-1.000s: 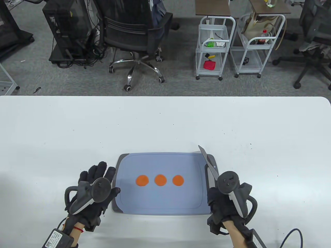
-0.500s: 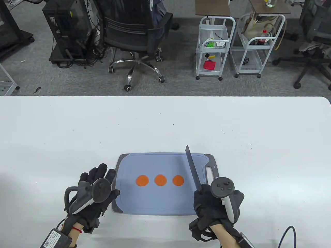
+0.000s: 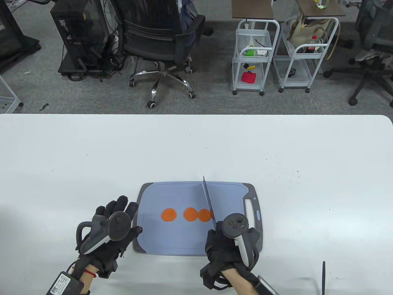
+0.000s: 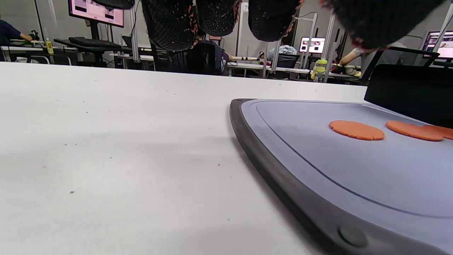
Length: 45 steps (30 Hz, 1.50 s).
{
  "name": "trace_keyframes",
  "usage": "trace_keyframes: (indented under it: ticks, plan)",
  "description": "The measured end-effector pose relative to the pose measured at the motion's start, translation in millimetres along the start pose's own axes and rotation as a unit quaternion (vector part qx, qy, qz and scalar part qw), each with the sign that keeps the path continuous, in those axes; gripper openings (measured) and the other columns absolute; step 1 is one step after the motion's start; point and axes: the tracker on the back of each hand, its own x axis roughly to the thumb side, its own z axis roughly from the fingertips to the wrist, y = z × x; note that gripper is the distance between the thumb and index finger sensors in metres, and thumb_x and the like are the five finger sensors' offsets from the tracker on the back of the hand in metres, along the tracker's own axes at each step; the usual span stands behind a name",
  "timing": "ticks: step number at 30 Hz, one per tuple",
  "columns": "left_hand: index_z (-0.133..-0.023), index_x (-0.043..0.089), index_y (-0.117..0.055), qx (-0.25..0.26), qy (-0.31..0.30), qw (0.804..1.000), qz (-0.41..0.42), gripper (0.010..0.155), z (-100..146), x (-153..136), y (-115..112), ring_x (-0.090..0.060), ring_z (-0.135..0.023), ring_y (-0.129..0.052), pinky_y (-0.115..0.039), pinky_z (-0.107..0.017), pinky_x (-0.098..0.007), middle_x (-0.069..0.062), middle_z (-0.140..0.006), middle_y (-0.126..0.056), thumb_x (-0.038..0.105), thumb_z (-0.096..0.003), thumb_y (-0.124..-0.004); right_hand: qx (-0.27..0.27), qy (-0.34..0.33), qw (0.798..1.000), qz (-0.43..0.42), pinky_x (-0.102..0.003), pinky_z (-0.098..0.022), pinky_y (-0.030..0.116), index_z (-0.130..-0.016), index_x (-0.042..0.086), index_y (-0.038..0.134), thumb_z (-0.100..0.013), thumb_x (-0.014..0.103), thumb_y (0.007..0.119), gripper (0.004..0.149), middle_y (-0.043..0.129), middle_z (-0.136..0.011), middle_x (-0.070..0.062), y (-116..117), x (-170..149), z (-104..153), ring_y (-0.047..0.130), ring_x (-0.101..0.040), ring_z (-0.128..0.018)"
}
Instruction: Chop plasticine discs into granules with repetitive downward strikes
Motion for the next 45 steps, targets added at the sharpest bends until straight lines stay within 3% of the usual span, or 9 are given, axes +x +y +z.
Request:
trace_keyframes:
  ticks: [4,11,16,26,32,36,38,41,45]
  plan:
    - [-0.108,0.033,-0.056,-0.004,0.001,1.0,-0.007,0.08,-1,-1,-1,-0.046,-0.108,-0.065,-0.047,-0.074,-0.069,-0.013,-0.123,-0.048,0.065,-0.0354,-0.063,-0.04,-0.049,0.998,0.017,-0.049,-0.028,0.089,-0.095,0.009,0.077,-0.047,0.036,0.078,0.055,0.094,-0.065,-0.019,-1,21,13,0.106,-0.024,-0.027]
    - [-0.108,0.033,-0.056,-0.011,0.005,1.0,-0.001,0.079,-1,-5,-4,-0.046,-0.108,-0.065,-0.048,-0.074,-0.068,-0.013,-0.123,-0.048,0.065,-0.0354,-0.063,0.078,-0.086,0.993,-0.02,-0.049,-0.029,0.089,-0.097,0.01,0.076,-0.047,0.037,0.077,0.056,0.094,-0.066,-0.019,58,74,32,0.107,-0.024,-0.029]
    - [-0.108,0.033,-0.056,-0.021,0.011,1.0,0.004,0.079,-1,-8,-6,-0.046,-0.108,-0.065,-0.047,-0.074,-0.068,-0.013,-0.123,-0.048,0.065,-0.0355,-0.063,0.104,-0.071,0.992,-0.014,-0.049,-0.03,0.09,-0.097,0.01,0.075,-0.047,0.037,0.077,0.056,0.094,-0.066,-0.019,84,77,29,0.107,-0.023,-0.03]
    - [-0.108,0.033,-0.056,-0.026,0.002,1.0,-0.004,0.08,-2,-2,-8,-0.046,-0.108,-0.065,-0.047,-0.074,-0.068,-0.013,-0.123,-0.048,0.065,-0.0355,-0.063,0.082,-0.06,0.994,-0.038,-0.049,-0.028,0.088,-0.094,0.011,0.081,-0.047,0.037,0.079,0.054,0.096,-0.063,-0.018,49,46,29,0.106,-0.024,-0.026]
    - [-0.108,0.032,-0.056,-0.023,-0.006,1.0,-0.003,0.08,0,0,-6,-0.047,-0.108,-0.064,-0.046,-0.075,-0.068,-0.013,-0.123,-0.047,0.064,-0.0356,-0.063,-0.025,-0.104,0.994,0.001,-0.047,-0.019,0.091,-0.075,0.015,0.098,-0.044,0.049,0.086,0.048,0.106,-0.039,-0.007,-11,36,21,0.108,-0.024,-0.009]
    - [-0.108,0.032,-0.056,-0.034,-0.006,0.999,-0.014,0.079,-2,1,-10,-0.047,-0.108,-0.065,-0.047,-0.075,-0.068,-0.013,-0.123,-0.047,0.064,-0.0356,-0.063,-0.045,-0.081,0.994,0.06,-0.049,-0.025,0.095,-0.079,0.015,0.095,-0.047,0.043,0.083,0.044,0.104,-0.053,-0.015,-37,25,2,0.116,-0.026,-0.024]
    - [-0.108,0.033,-0.056,-0.037,-0.008,0.999,-0.016,0.079,-2,2,-11,-0.047,-0.108,-0.065,-0.047,-0.075,-0.068,-0.013,-0.123,-0.048,0.064,-0.0355,-0.063,-0.041,-0.056,0.995,0.067,-0.047,-0.022,0.096,-0.084,0.015,0.093,-0.048,0.041,0.082,0.046,0.101,-0.059,-0.02,-39,19,-5,0.115,-0.027,-0.026]
    - [-0.108,0.032,-0.055,-0.04,-0.011,0.999,-0.015,0.08,-2,3,-11,-0.046,-0.108,-0.065,-0.047,-0.075,-0.068,-0.013,-0.123,-0.047,0.064,-0.0356,-0.063,-0.017,-0.025,0.997,0.069,-0.044,-0.013,0.095,-0.088,0.012,0.085,-0.049,0.041,0.078,0.049,0.1,-0.053,-0.015,-33,14,-14,0.11,-0.019,-0.013]
    - [-0.108,0.032,-0.056,-0.043,-0.013,0.999,-0.018,0.08,-2,4,-12,-0.046,-0.108,-0.065,-0.047,-0.075,-0.068,-0.013,-0.123,-0.048,0.064,-0.0355,-0.063,-0.013,-0.008,0.997,0.074,-0.043,-0.011,0.095,-0.089,0.011,0.083,-0.049,0.04,0.077,0.05,0.099,-0.052,-0.013,-19,20,-14,0.108,-0.015,-0.008]
